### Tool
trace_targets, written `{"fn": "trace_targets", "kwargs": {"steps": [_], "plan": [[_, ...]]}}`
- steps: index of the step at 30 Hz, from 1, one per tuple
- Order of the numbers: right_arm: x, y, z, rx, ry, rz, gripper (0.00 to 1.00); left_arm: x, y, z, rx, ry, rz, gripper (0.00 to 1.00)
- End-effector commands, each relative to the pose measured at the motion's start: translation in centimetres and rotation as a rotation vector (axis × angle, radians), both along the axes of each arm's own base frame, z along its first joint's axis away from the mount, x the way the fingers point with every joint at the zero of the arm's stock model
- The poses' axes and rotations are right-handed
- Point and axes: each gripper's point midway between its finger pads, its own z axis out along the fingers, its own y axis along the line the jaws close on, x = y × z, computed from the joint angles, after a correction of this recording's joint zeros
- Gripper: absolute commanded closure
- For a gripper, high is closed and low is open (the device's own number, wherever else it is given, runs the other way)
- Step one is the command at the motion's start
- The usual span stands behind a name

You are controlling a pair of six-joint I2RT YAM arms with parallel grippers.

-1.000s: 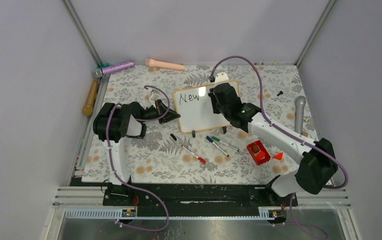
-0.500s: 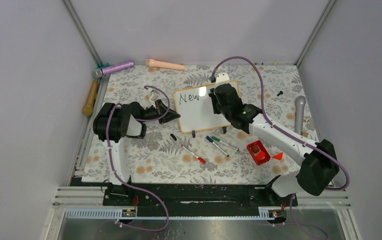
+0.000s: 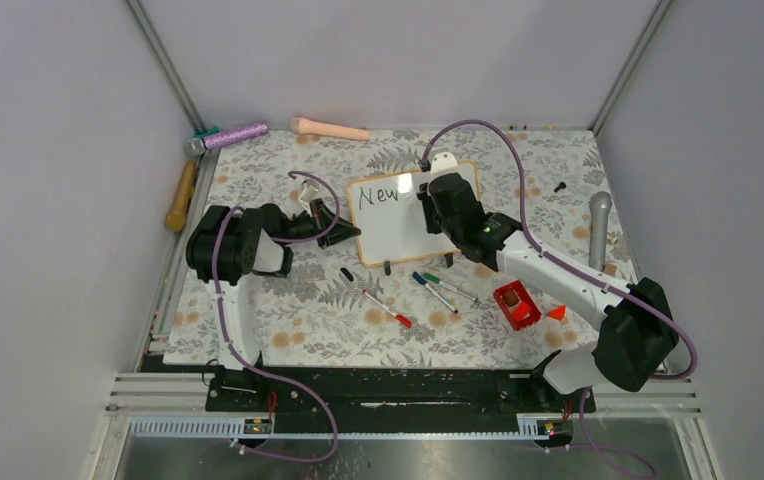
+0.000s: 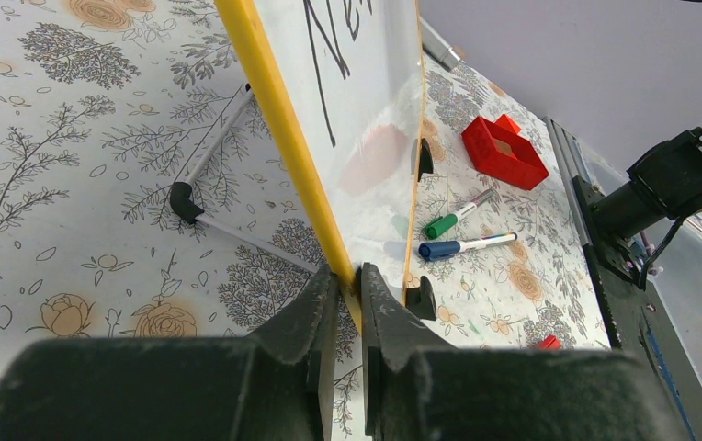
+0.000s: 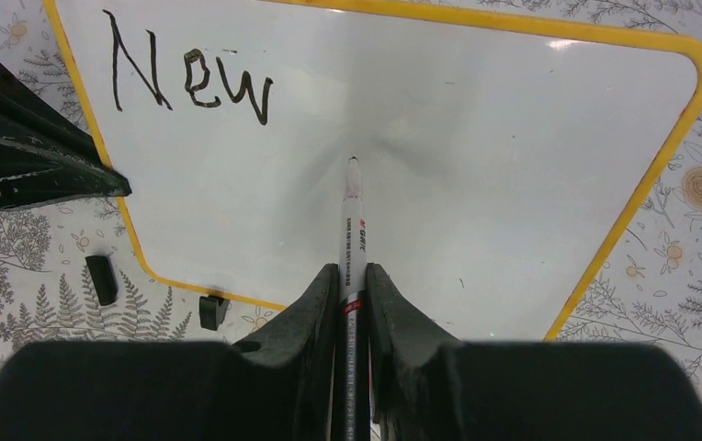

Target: Write a sentence on the whiteboard

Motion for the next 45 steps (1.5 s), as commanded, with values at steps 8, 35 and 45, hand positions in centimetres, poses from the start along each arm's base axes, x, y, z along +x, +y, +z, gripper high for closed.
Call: {"fn": "trace_targets", "kwargs": {"steps": [8, 35, 45], "plan": [[0.41, 0.35, 2.43, 0.069, -0.063, 0.000, 1.00, -0.98, -0.33, -1.50, 0.026, -0.014, -0.050, 0.80], [0.59, 0.33, 1.85, 0.053, -0.053, -0.002, 1.00, -1.23, -0.36, -2.24, 0.032, -0.025, -0.094, 0.98], [0.68, 0.09, 1.87, 0.042, -0.059, -0.010, 1.00, -1.27, -0.47, -1.80, 0.019, 0.019, -0.100, 0.61]]}}
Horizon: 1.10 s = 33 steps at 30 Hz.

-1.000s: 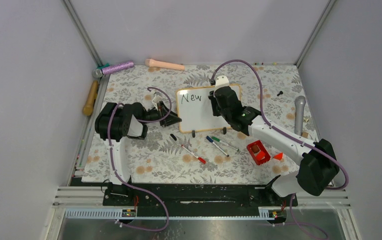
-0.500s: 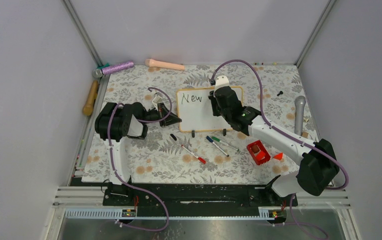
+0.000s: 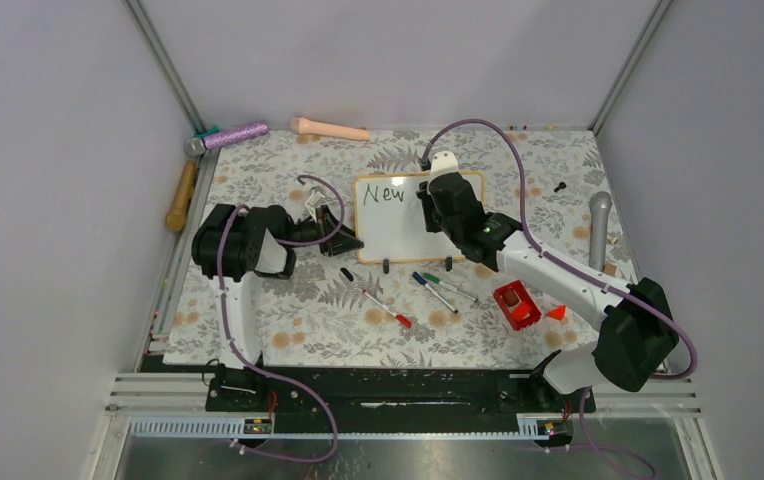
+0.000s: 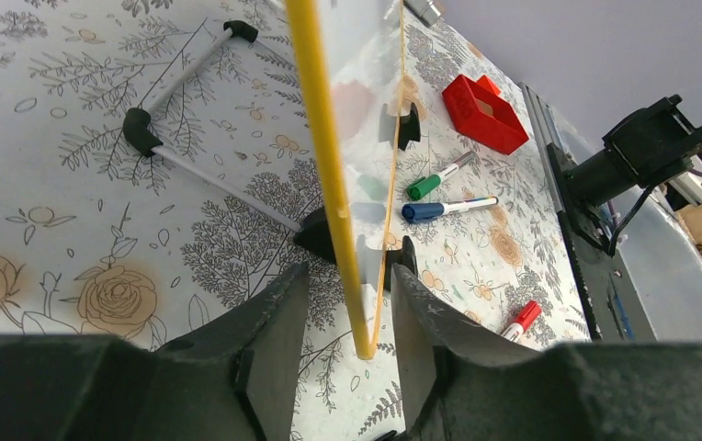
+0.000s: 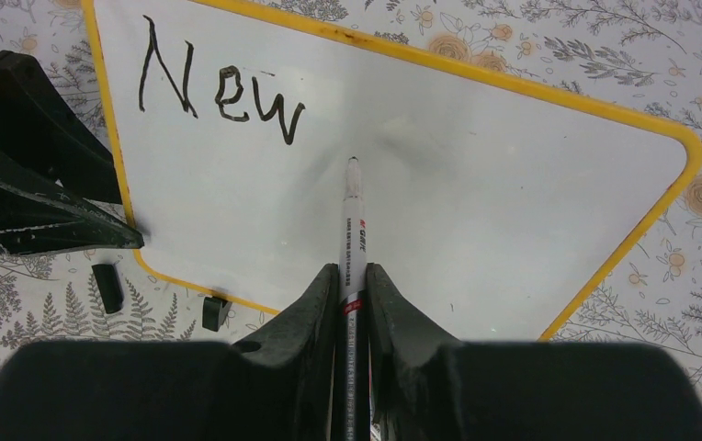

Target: Write a sentence on the whiteboard

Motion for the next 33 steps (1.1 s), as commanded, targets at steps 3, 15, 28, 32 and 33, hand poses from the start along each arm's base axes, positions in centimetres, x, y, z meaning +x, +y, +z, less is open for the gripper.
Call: {"fn": "trace_targets", "kwargs": {"steps": [3, 15, 28, 32, 33], "plan": [[0.47, -0.15, 1.70, 0.028, -0.047, -0.011, 1.00, 0.16, -0.01, 0.07, 0.002, -0.056, -0.017, 0.59], [0.44, -0.21, 1.76, 0.027, -0.050, -0.011, 1.00, 0.06, -0.11, -0.21, 0.002, -0.058, -0.047, 0.77], [0.49, -0.11, 1.65, 0.025, -0.045, -0.008, 1.00, 0.11, -0.26, 0.12, -0.007, -0.026, -0.086, 0.85], [0.44, -0.04, 1.71, 0.027, -0.046, -0.005, 1.00, 0.29, -0.26, 0.16, -0.007, -0.031, -0.086, 0.82], [0.46, -0.05, 1.69, 0.025, -0.046, -0.005, 1.00, 0.37, -0.30, 0.21, -0.008, -0.030, -0.086, 0.76]]}}
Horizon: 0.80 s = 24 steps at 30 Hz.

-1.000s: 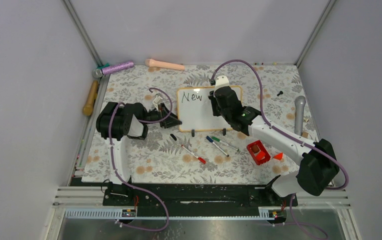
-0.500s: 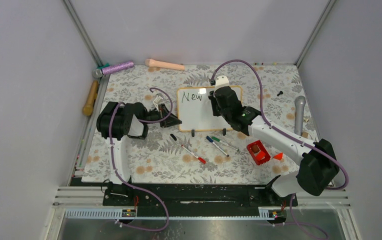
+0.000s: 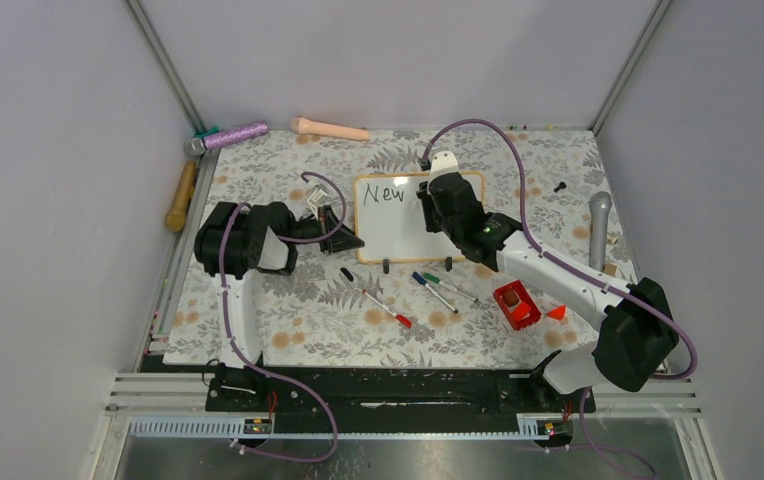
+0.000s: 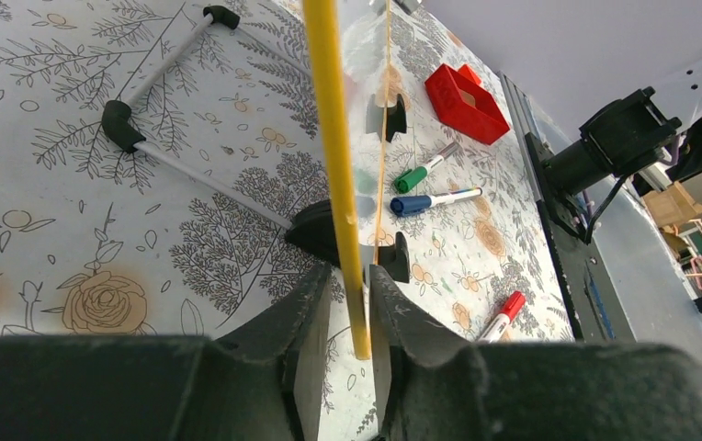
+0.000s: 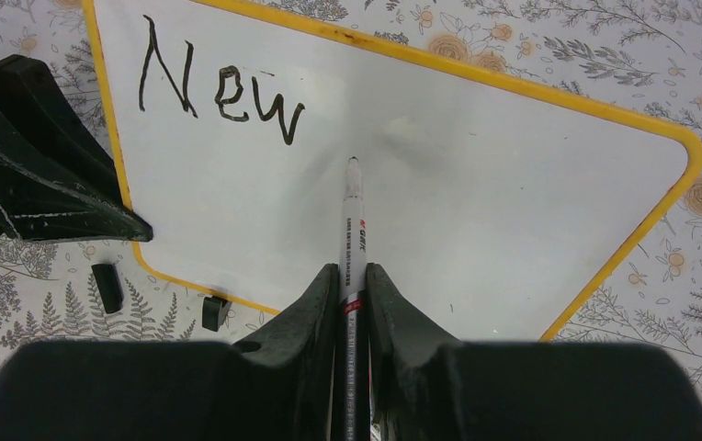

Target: Write a sentence on the whiteboard

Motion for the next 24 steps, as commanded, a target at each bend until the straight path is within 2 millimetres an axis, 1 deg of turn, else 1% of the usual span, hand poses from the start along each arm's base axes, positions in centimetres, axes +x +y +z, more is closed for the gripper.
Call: {"fn": "trace_targets", "kwargs": {"steps": [1, 2, 3, 6, 9, 11, 15, 17, 18, 19, 20, 24], "plan": [[0.44, -0.04, 1.71, 0.027, -0.046, -0.005, 1.00, 0.61, -0.11, 0.81, -0.008, -0.079, -0.031, 0.69], [0.43, -0.04, 1.69, 0.025, -0.046, -0.004, 1.00, 0.64, -0.11, 0.85, -0.008, -0.080, -0.035, 0.64], [0.45, -0.07, 1.71, 0.026, -0.046, -0.005, 1.00, 0.63, -0.14, 0.91, -0.008, -0.082, -0.039, 0.61], [0.44, -0.01, 1.65, 0.026, -0.044, -0.003, 1.00, 0.78, -0.15, 1.08, -0.009, -0.093, -0.037, 0.58], [0.46, 0.01, 1.67, 0.026, -0.045, -0.003, 1.00, 1.01, -0.15, 1.04, -0.010, -0.084, -0.030, 0.59], [0.46, -0.01, 1.69, 0.026, -0.045, -0.003, 1.00, 1.15, -0.16, 0.94, -0.012, -0.069, -0.028, 0.65], [0.43, 0.02, 1.73, 0.027, -0.045, -0.002, 1.00, 1.36, -0.12, 0.92, -0.013, -0.059, -0.016, 0.80], [0.44, 0.01, 1.68, 0.026, -0.044, -0.001, 1.00, 1.46, -0.09, 0.90, -0.014, -0.055, -0.012, 0.84], [0.45, 0.03, 1.67, 0.026, -0.044, -0.002, 1.00, 1.49, -0.11, 0.95, -0.015, -0.054, -0.012, 0.89], [0.44, 0.04, 1.67, 0.027, -0.043, -0.001, 1.00, 1.50, -0.13, 0.95, -0.015, -0.052, -0.014, 0.97], [0.45, 0.06, 1.66, 0.028, -0.044, -0.001, 1.00, 1.48, -0.13, 0.95, -0.016, -0.049, -0.021, 1.00], [0.45, 0.09, 1.59, 0.028, -0.042, 0.001, 1.00, 1.55, -0.18, 0.86, -0.018, -0.029, -0.035, 1.00]]}}
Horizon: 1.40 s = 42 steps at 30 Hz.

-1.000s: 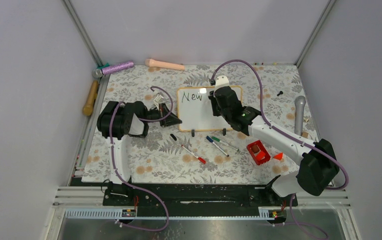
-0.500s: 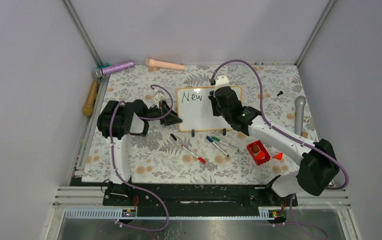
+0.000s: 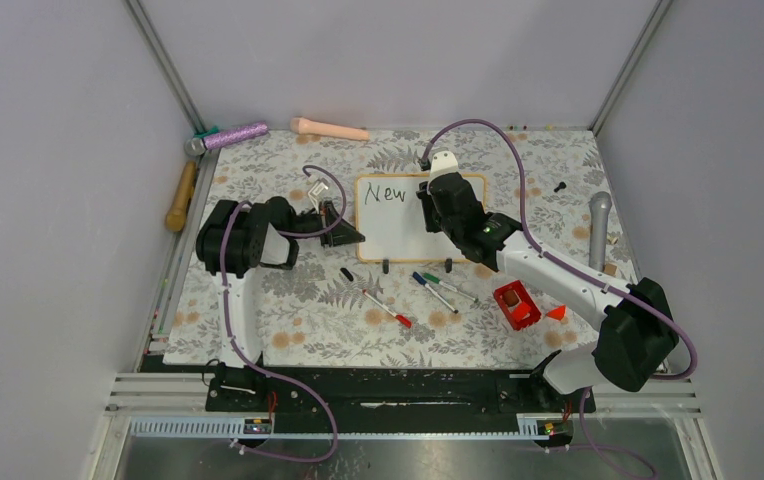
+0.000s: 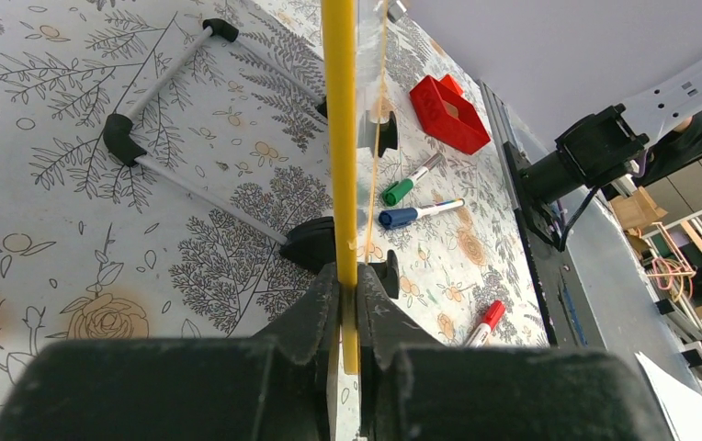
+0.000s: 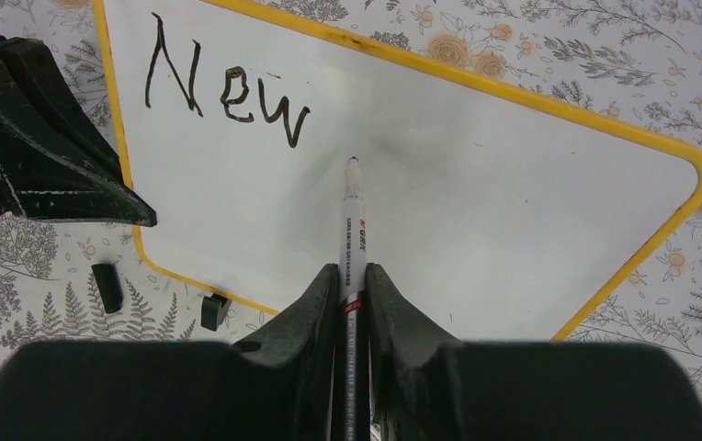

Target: Write a sentence on the whiteboard

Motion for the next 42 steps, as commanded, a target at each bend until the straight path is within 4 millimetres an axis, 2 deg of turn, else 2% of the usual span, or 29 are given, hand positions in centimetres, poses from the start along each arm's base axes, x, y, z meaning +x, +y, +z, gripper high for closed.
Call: {"fn": "trace_targets", "kwargs": {"steps": [1, 14, 20, 23, 30, 42], "plan": [[0.5, 0.1, 1.6, 0.029, -0.041, 0.001, 1.00, 0.6, 0.0, -0.1, -0.003, -0.072, -0.015, 1.00], [0.3, 0.1, 1.4, 0.037, -0.053, 0.010, 1.00, 0.2, -0.1, -0.6, -0.001, -0.056, -0.022, 1.00], [-0.3, 1.1, 1.0, 0.078, -0.051, 0.069, 1.00, 0.0, -0.1, -0.9, 0.000, -0.033, -0.004, 1.00], [-0.4, 1.8, 1.5, 0.119, -0.072, 0.100, 1.00, -0.2, -0.1, -0.9, -0.001, -0.019, -0.002, 1.00], [-0.9, 2.2, 1.7, 0.168, -0.083, 0.119, 1.00, 0.0, -0.1, -1.0, -0.004, 0.005, 0.010, 0.99], [-0.7, 1.8, 1.7, 0.159, -0.079, 0.091, 1.00, -0.3, -0.8, -1.0, -0.003, 0.001, 0.026, 0.94]]}}
